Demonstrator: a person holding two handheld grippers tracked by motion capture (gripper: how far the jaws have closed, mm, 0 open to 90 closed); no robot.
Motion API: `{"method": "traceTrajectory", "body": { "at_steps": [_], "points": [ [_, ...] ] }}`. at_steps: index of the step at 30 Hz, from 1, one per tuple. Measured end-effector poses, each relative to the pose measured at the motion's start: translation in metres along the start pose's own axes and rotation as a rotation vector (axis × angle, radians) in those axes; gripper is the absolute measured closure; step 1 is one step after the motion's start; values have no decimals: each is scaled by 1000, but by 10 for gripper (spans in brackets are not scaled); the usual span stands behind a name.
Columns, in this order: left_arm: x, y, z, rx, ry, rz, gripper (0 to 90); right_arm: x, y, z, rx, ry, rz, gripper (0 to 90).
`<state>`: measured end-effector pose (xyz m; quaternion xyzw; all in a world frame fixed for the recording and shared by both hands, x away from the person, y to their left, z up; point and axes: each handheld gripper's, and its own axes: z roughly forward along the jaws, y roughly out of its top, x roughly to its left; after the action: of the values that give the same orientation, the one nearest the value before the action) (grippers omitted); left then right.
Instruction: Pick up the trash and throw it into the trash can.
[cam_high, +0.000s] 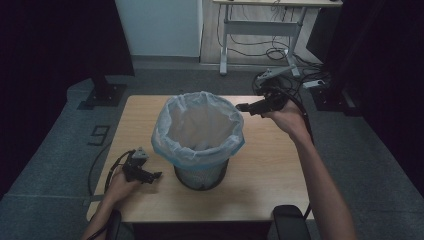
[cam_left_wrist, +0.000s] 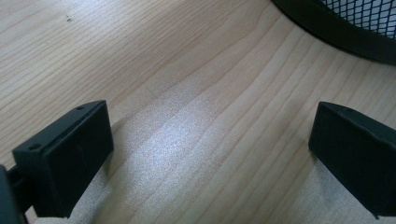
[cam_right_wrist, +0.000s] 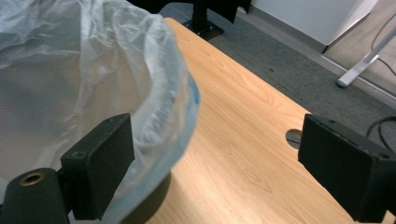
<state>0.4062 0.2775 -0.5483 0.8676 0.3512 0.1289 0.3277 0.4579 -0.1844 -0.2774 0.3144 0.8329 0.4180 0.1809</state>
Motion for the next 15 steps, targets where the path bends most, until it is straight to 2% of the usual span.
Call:
{"method": "traceTrajectory", "body": {
  "at_steps": [15],
  "points": [
    [0, 0, 0, 0, 0, 0, 0, -21, -33, -21, -10, -51, 46, 88]
  ]
}}
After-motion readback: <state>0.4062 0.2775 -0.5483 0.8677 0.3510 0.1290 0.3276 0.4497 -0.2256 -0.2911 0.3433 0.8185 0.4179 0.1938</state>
